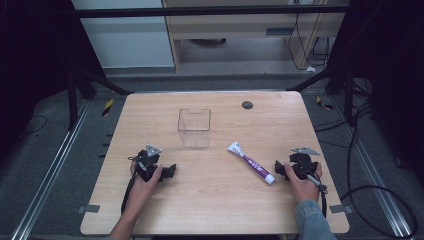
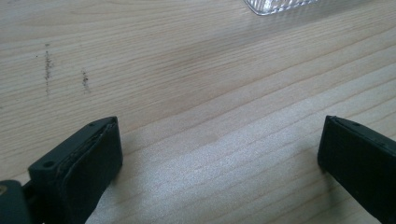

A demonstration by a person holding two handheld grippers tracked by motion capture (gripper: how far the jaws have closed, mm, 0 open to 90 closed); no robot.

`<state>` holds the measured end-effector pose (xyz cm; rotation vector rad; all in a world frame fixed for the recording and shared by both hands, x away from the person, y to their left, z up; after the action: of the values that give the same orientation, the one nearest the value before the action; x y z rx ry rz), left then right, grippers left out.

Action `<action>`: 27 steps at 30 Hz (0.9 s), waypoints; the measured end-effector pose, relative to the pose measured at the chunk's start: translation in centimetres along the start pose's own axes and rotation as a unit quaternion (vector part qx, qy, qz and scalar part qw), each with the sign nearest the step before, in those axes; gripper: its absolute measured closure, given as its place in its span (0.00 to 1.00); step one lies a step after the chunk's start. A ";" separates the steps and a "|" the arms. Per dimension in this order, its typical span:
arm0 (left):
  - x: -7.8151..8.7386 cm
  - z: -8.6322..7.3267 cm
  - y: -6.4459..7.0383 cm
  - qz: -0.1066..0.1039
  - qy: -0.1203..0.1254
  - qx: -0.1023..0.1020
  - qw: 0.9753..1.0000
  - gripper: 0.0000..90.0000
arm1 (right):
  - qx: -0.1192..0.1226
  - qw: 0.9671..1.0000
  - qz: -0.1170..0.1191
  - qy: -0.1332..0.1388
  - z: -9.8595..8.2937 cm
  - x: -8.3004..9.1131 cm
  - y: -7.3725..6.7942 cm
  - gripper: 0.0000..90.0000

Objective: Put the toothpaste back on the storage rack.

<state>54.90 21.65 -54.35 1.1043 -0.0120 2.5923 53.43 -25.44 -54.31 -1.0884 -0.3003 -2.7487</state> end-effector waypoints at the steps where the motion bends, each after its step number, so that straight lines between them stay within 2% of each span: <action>1: 0.0 0.0 0.0 0.000 0.000 0.000 1.000 0.00 | 0.003 1.000 0.003 0.003 0.2 0.2 0.0 0.10; 5: 0.0 0.0 0.0 0.000 0.000 0.000 1.000 0.00 | 0.028 1.000 0.013 0.001 1.2 1.4 -0.1 0.13; 6: 0.0 0.0 0.0 0.000 0.000 0.000 1.000 0.00 | 0.028 1.000 0.013 0.001 1.2 1.4 -0.1 0.13; 9: 0.0 0.0 0.0 0.000 0.000 0.000 1.000 0.00 | 0.062 0.997 0.035 -0.002 2.6 2.7 -0.8 0.16; 10: 0.0 0.0 0.0 0.000 0.000 0.000 1.000 0.00 | 0.062 0.997 0.035 -0.002 2.6 2.7 -0.8 0.17; 11: 0.0 0.0 0.0 0.000 0.000 0.000 1.000 0.00 | 0.074 0.996 0.052 -0.002 3.3 3.5 -1.4 0.19; 15: 0.0 0.0 0.0 0.000 0.000 0.000 1.000 0.00 | 0.095 0.991 0.097 -0.015 5.0 4.6 -2.9 0.25; 17: 0.0 0.0 0.0 0.000 0.000 0.000 1.000 0.00 | 0.110 0.988 0.107 -0.021 5.9 4.8 -3.8 0.27; 18: 0.0 0.0 0.0 0.000 0.000 0.000 1.000 0.00 | 0.110 0.988 0.107 -0.021 5.9 4.8 -3.8 0.27; 19: 0.0 0.0 0.0 0.000 0.001 0.000 1.000 0.00 | 0.116 0.986 0.120 -0.028 6.6 4.9 -4.7 0.29; 20: 0.0 0.0 0.0 0.000 0.001 0.000 1.000 0.00 | 0.116 0.986 0.120 -0.028 6.6 4.9 -4.7 0.29; 21: 0.1 -0.1 0.0 0.000 0.001 0.001 1.000 0.00 | 0.129 0.983 0.128 -0.039 7.1 4.8 -5.8 0.30; 25: 0.1 -0.1 0.0 0.000 0.001 0.001 1.000 0.00 | 0.157 0.975 0.145 -0.061 8.1 4.6 -7.8 0.30; 27: 0.1 -0.1 0.0 0.000 0.001 0.001 1.000 0.00 | 0.170 0.972 0.145 -0.067 8.5 4.5 -8.5 0.30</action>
<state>54.72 21.70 -54.35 1.1038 -0.0089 2.5939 53.81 -15.53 -46.24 -1.1232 -0.5585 -2.2675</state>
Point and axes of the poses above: each handheld gripper's, and its own axes: x roughly backward along the jaws, z roughly out of its top, y roughly to its right, the point moved 5 cm from there along -x, roughly forward along the jaws, and after that the axes turned 11 degrees about x, right-handed, at the moved point
